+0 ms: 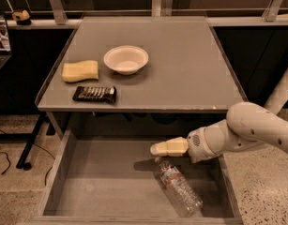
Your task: Place water bottle into top drawer
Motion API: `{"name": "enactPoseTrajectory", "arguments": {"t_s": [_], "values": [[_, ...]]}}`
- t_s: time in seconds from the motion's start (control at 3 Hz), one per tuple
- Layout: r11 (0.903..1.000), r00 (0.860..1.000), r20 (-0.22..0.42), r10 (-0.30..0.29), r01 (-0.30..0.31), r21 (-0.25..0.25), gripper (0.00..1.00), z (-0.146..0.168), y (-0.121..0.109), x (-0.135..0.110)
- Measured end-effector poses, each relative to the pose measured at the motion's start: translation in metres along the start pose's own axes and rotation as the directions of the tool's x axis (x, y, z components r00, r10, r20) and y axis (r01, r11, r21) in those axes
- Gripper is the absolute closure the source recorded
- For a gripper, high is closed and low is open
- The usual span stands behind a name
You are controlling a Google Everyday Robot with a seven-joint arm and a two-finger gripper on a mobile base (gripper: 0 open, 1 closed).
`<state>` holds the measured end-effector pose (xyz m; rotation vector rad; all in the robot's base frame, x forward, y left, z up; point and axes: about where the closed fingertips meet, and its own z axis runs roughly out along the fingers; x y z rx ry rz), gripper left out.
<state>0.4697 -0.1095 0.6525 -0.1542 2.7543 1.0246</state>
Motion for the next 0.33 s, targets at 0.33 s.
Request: {"name": "enactPoseTrajectory", "arguments": {"t_s": [0.33], "values": [[1.0000,1.000,0.000,0.000,0.000,0.000,0.00,0.0000,0.0000,0.0000]]}}
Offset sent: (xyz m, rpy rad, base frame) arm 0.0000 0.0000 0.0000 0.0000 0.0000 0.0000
